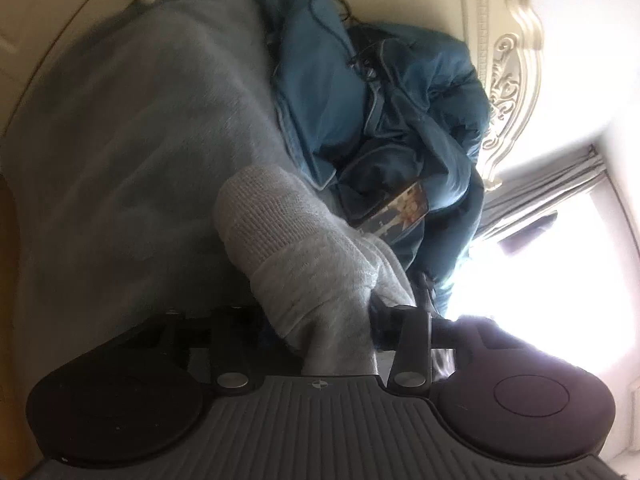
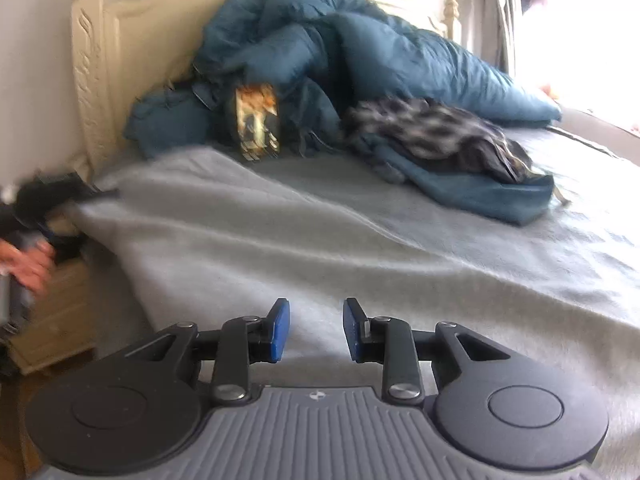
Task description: Fold clothes
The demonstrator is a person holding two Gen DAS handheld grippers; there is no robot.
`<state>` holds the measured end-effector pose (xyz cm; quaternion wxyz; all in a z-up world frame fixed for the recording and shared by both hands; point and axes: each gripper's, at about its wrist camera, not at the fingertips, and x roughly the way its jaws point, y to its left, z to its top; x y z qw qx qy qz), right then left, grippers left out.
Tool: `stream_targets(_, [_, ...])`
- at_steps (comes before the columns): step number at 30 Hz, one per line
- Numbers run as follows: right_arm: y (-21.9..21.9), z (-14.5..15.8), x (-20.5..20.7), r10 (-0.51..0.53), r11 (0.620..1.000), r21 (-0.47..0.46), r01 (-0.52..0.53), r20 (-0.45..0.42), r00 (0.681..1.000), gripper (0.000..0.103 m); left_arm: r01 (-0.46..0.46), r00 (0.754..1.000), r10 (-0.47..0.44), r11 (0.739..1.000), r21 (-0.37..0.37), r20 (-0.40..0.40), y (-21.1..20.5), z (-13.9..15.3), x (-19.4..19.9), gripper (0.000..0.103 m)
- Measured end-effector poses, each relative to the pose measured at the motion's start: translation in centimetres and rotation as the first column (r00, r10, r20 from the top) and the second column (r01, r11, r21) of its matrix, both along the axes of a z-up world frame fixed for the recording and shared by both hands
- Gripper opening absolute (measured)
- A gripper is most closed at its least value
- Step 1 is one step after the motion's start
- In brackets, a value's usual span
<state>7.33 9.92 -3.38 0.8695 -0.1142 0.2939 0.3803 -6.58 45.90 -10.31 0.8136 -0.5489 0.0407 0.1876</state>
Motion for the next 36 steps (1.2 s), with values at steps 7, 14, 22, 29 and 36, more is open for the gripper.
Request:
stream_targets(7, [-1.4, -1.3, 1.5, 0.002, 0.999, 0.053, 0.004, -0.127, 0.992, 0.032, -0.028, 0.998, 0.017, 0.979, 0.201, 0.058, -3.7, 5.6, 1.2, 0.03])
stream_targets(14, [-11.8, 0.7, 1.8, -0.132, 0.949, 0.249, 0.195, -0.246, 0.96, 0.032, 0.133, 0.975, -0.209, 0.816, 0.563, 0.073, -14.7, 13.7, 4.6, 0.027])
stream_targets(22, [-24.9, 1.5, -1.8, -0.367, 0.833, 0.322, 0.45, -0.288, 0.885, 0.035, 0.437, 0.834, -0.512, 0.38, 0.815, -0.208, -34.0, 11.9, 9.2, 0.027])
stream_targets(29, [-30.8, -1.6, -3.0, -0.472, 0.754, 0.292, 0.589, -0.382, 0.794, 0.035, 0.625, 0.707, -0.43, 0.009, 0.78, -0.562, -45.5, 0.7, 9.5, 0.035])
stream_targets(36, [-32.9, -2.6, -2.0, -0.414, 0.696, 0.391, 0.603, -0.467, 0.781, 0.036, 0.73, 0.542, -0.611, 0.003, 0.683, -0.577, -43.1, 4.6, 7.9, 0.068])
